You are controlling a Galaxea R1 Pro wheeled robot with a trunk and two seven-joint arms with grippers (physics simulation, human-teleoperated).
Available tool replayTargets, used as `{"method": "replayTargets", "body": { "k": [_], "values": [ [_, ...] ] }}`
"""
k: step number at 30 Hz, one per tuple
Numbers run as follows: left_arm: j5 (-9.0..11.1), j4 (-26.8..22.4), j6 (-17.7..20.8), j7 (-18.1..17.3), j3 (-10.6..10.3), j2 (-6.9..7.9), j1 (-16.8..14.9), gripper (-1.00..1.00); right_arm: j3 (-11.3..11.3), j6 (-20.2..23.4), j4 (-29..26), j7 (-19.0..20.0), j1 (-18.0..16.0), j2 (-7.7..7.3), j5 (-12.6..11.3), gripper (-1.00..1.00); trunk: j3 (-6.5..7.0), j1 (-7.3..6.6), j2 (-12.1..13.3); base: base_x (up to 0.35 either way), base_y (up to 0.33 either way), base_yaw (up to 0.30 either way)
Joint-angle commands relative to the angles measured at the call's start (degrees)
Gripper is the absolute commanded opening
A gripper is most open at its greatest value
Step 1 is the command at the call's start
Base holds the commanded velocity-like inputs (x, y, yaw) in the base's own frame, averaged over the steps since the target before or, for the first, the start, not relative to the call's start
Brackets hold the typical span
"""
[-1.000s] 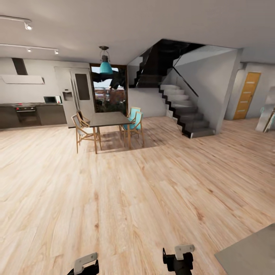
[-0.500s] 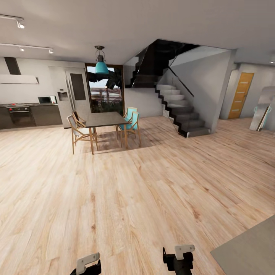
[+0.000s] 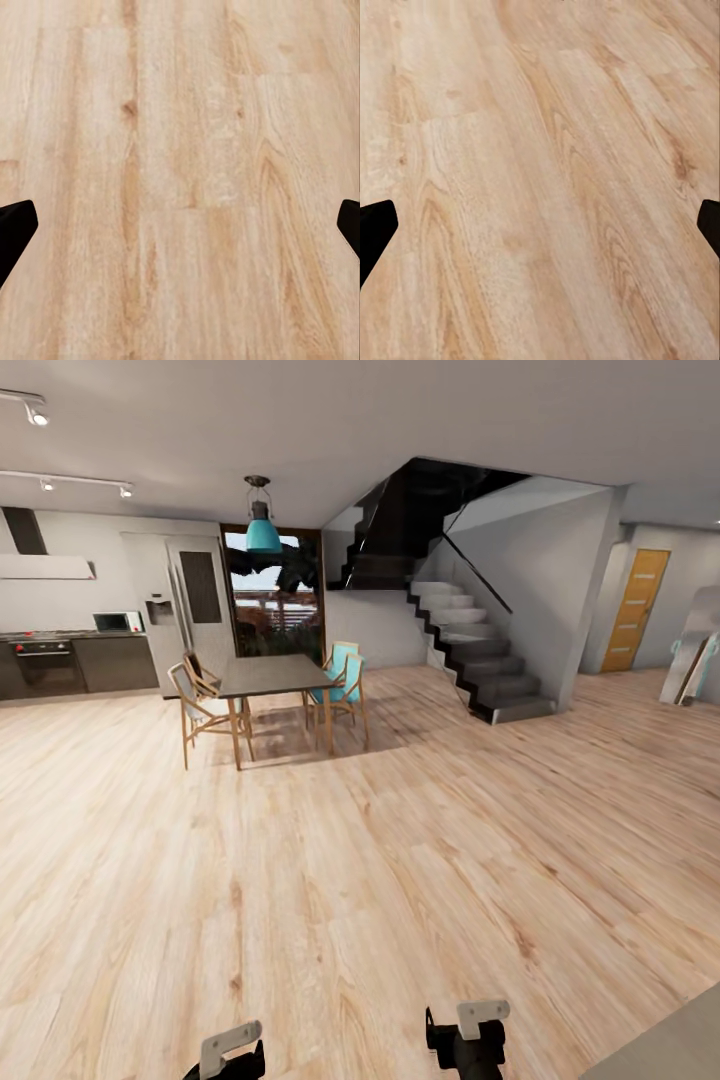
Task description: Turn on the radio receiver that's on the table in the living room.
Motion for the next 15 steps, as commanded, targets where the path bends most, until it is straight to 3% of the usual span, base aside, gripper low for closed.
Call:
{"method": "replayTargets", "body": {
  "k": [1,15],
  "values": [
    [0.0,0.0,0.0,0.0,0.0,0.00,0.0,1.00,0.0,0.0,0.0,0.0,0.0,0.00,0.0,1.00,0.00,0.00,0.0,0.335,0.000,0.000],
    [0.0,0.0,0.0,0.0,0.0,0.00,0.0,1.00,0.0,0.1,0.1,0.1,0.0,-0.02,-0.1,1.00,0.00,0.00,0.0,0.336,0.000,0.000]
  ]
}}
